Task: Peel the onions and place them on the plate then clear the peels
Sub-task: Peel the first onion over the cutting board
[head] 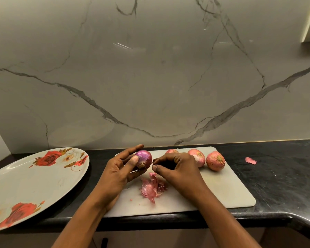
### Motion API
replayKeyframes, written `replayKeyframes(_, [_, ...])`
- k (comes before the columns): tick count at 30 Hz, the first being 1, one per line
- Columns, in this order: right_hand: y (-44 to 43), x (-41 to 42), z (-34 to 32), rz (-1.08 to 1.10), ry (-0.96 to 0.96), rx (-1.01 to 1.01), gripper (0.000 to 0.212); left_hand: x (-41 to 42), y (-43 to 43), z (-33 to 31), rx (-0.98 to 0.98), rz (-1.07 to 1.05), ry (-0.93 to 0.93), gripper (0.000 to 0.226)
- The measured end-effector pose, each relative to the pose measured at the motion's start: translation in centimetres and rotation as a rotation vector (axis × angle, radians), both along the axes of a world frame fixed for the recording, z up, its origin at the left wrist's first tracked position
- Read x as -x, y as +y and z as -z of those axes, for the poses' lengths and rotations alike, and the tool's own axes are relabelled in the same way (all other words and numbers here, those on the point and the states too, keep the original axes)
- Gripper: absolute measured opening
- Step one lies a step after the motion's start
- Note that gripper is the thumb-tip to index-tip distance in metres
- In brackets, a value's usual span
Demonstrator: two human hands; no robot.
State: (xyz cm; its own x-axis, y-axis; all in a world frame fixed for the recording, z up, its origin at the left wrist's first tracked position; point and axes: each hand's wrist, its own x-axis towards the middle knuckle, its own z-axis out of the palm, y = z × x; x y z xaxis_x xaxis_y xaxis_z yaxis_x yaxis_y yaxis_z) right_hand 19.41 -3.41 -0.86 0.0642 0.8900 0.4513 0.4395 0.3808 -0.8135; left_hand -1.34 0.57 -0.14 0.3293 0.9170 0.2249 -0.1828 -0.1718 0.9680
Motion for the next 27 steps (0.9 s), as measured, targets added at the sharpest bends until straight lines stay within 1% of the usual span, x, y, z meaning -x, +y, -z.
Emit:
replayKeyframes(2, [-0.08,-0.03,-0.08,0.003,0.054,0.010,0.018,0.05,0.04,0.09,0.008,0.001,0.017,0.040])
replayKeyframes(5, [-0.15,0.23,-0.30,-0.058,0.170,0.049,0.033,0.01,-0.10,0.09,-0.005,0.022,0.061,0.038])
replayKeyframes(7, [-0.24,0.36,-0.50,-0.108,0.216,0.077,0.035,0.01,-0.23,0.04,-0.021,0.034,0.095,0.038])
replayKeyframes(10, [-0.49,0.36,-0.74,-0.149,0.223,0.079,0.030,0.12,-0.33,0.02,-0.056,0.037,0.145,0.037])
replayKeyframes(15, [-0.77,0.34,-0.99,-0.154,0.205,0.065,0.026,0.01,-0.44,-0.12,-0.062,0.039,0.147,0.037])
replayKeyframes(20, [-0.31,0.24,-0.50,-0.030,0.097,0.025,0.029,0.23,-0.31,0.12,-0.021,0.019,0.107,0.036])
replayKeyframes(22, [-0.17,0.23,-0.41,-0.023,0.083,0.029,0.031,0.27,-0.20,0.21,-0.017,0.016,0.104,0.036])
replayKeyframes(25, [-0.11,0.30,-0.32,-0.027,0.113,0.036,0.031,0.24,-0.12,0.20,-0.016,0.022,0.108,0.035])
replayKeyframes(27, [-0.07,0.22,-0.25,-0.015,0.167,0.047,0.031,0.19,-0.12,0.22,-0.012,0.016,0.110,0.035])
